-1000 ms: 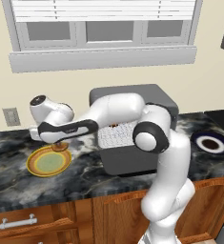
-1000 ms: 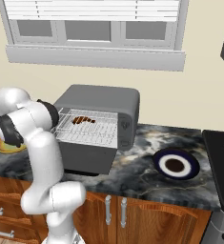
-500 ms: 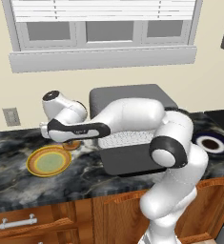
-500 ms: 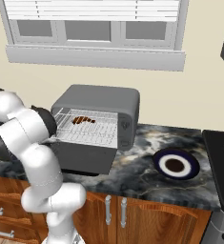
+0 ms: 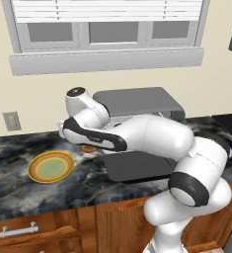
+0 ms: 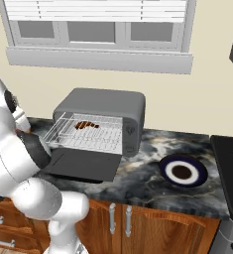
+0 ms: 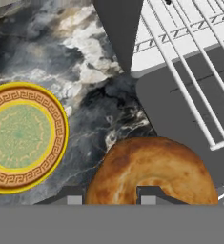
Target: Open the toaster oven door. Place the bread on the top rack in the toaster oven and place the chicken drumstick on the bottom rack.
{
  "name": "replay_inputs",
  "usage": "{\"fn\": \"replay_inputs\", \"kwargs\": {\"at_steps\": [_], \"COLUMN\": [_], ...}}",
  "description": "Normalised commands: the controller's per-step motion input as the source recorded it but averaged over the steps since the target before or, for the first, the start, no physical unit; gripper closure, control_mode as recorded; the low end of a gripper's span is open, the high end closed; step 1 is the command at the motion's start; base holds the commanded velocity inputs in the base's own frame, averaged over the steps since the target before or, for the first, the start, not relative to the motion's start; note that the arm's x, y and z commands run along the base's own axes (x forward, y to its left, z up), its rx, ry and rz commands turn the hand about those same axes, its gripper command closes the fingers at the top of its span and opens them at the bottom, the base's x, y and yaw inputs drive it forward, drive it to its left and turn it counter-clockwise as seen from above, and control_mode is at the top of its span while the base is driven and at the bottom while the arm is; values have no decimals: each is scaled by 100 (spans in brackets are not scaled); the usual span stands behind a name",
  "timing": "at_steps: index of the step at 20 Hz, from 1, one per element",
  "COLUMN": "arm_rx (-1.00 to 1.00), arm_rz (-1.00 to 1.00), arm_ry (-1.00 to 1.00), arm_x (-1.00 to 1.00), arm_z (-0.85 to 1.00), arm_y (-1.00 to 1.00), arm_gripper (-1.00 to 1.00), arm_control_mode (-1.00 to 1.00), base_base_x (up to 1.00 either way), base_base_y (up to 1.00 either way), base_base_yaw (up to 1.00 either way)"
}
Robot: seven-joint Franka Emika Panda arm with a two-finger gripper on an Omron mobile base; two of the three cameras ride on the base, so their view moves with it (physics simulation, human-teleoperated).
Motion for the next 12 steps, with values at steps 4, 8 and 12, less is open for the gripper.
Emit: {"fn": "replay_inputs", "kwargs": {"at_steps": [4,8,12], "arm_rx": [2,1,1], "arm_rz": [1,4,7], "arm_ry": [0,0,0], "arm_x": [0,13,22], "arm_z": [15,10,10], "arm_y": [-60,-59,-56], "arm_gripper": [100,100,100], "arm_control_mode": [-100,-100,-100], "base_base_x": [0,0,0], "base_base_y": [0,0,0], "base_base_yaw": [0,0,0]}}
